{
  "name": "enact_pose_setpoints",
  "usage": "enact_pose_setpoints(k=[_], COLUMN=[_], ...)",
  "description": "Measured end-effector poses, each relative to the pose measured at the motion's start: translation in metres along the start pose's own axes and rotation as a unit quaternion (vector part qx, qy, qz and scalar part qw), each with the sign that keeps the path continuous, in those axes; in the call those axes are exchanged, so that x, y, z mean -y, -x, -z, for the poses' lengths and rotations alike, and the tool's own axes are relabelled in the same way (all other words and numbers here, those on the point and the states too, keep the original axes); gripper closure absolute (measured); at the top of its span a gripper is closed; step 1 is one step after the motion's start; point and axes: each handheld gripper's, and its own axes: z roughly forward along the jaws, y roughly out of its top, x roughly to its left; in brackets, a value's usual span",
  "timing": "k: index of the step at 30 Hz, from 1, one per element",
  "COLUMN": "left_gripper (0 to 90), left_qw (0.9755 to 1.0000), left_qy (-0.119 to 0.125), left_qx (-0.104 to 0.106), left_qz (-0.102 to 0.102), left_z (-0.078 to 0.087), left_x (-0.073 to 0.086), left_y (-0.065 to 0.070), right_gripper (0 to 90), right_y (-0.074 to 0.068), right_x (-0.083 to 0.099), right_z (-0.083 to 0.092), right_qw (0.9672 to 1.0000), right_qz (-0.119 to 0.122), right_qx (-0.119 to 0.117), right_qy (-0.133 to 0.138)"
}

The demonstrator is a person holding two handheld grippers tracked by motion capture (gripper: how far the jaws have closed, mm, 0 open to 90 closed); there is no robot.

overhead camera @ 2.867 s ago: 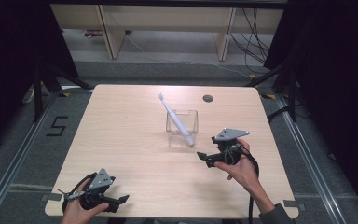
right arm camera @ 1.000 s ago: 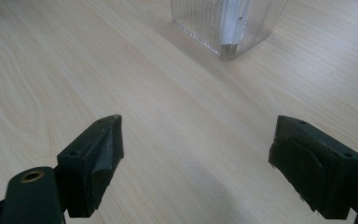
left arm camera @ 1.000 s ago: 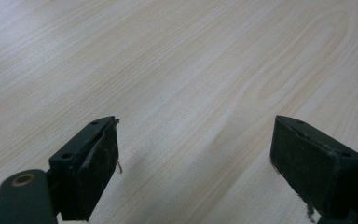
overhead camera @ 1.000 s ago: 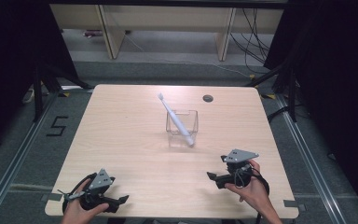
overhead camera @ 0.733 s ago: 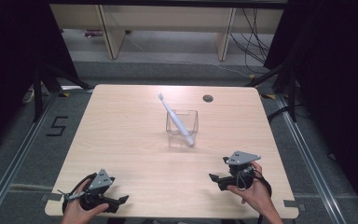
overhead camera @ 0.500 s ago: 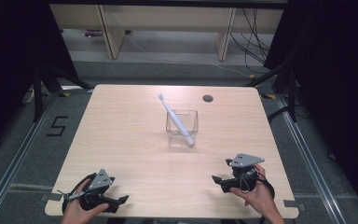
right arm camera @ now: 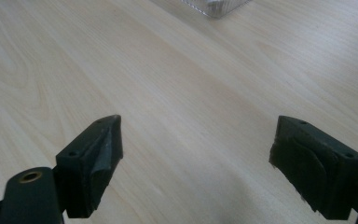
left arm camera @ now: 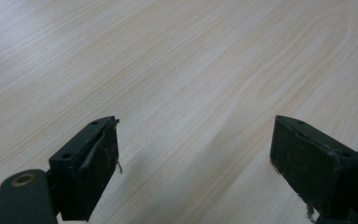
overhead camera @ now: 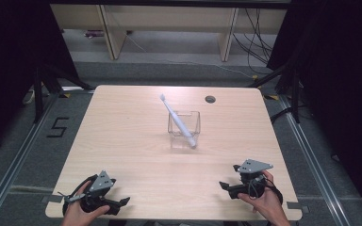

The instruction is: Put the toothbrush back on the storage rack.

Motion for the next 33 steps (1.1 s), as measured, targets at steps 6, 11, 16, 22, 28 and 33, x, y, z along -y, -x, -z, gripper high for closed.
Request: enact_pose_setpoints(k=[6, 11, 16, 22, 28, 33], left_gripper=[15.0, 15.0, 15.0, 15.0, 15.0, 14.9], left_qw=[1.0, 1.0, 1.0, 1.0, 1.0, 1.0], left_qy=[-0.001, 0.0, 0.003, 0.003, 0.0, 0.003], left_qx=[0.0, 0.0, 0.003, 0.002, -0.002, -0.002], left_qz=[0.002, 0.001, 0.002, 0.002, -0.002, 0.002], left_z=[-0.0002, 0.0001, 0.0007, 0.0007, 0.0019, 0.0018], left_x=[0.0005, 0.0003, 0.0005, 0.0003, 0.0004, 0.001], left_y=[0.0, 0.0, 0.0007, 0.0007, -0.0005, 0.0001], right_gripper=[16.5, 16.5, 16.5, 16.4, 16.4, 16.3], right_y=[-0.0014, -0.0036, -0.0025, -0.0044, -0.0046, -0.0043], right_x=[0.0039, 0.0062, 0.007, 0.0069, 0.0059, 0.0049], right_z=[0.005, 0.0073, 0.0059, 0.0048, 0.0039, 0.0042], right_qw=[1.0, 0.9999, 1.0, 1.0, 0.9999, 0.9999], right_qz=[-0.001, -0.001, 0.006, 0.009, 0.013, 0.016], right_qx=[0.005, 0.008, 0.001, 0.0, 0.0, 0.003], right_qy=[0.007, 0.009, 0.007, 0.002, -0.001, 0.002])
